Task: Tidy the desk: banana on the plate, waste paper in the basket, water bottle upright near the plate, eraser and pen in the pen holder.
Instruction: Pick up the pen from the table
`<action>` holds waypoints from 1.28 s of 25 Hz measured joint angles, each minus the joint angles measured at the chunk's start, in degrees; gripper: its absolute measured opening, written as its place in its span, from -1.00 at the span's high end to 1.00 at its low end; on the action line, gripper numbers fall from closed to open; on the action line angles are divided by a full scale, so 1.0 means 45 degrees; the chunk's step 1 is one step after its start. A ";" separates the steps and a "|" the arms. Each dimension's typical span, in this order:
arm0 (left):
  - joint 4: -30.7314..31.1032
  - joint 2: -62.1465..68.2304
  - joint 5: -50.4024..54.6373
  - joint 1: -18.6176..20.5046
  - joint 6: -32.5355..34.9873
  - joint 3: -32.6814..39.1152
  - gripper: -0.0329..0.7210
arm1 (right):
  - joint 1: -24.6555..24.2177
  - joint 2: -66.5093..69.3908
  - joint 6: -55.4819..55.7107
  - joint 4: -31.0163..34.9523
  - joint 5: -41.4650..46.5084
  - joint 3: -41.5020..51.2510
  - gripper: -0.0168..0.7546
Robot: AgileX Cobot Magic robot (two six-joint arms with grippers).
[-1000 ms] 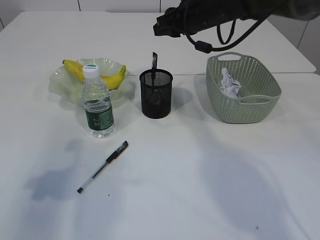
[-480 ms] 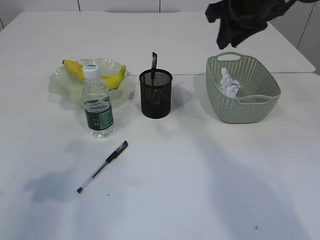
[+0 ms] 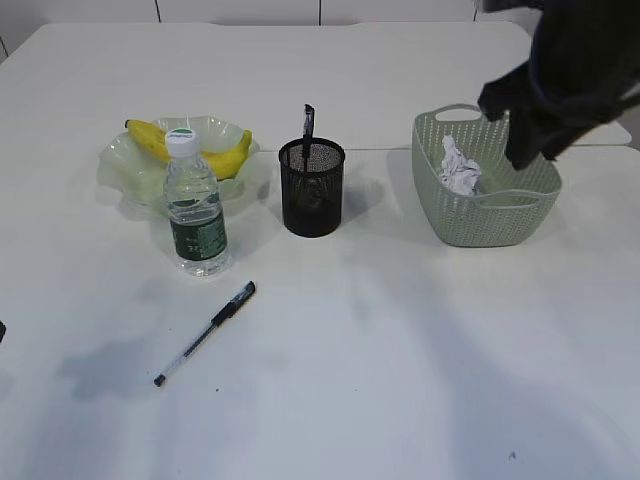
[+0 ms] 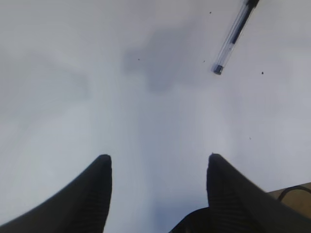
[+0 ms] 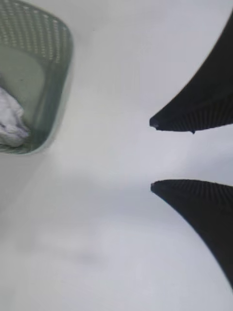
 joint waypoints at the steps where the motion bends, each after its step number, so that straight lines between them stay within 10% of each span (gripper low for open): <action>1: -0.0032 0.0000 0.0000 0.0000 0.0101 0.0000 -0.23 | 0.0000 -0.0280 0.0058 -0.0008 0.0000 0.0568 0.25; 11: -0.0216 0.0000 -0.0321 -0.0058 0.0668 -0.0486 -0.23 | -0.0098 -0.2303 0.0439 -0.0222 -0.0071 0.3573 -0.03; 21: 0.0607 0.2458 -0.0216 -0.3045 0.1341 -0.2334 -0.23 | -0.0245 -0.2315 0.0575 -0.0269 -0.0101 0.3651 -0.05; 32: 0.1596 0.6296 0.0503 -0.3875 0.1362 -0.4483 -0.23 | -0.0245 -0.2315 0.0595 -0.0290 -0.0182 0.3651 -0.05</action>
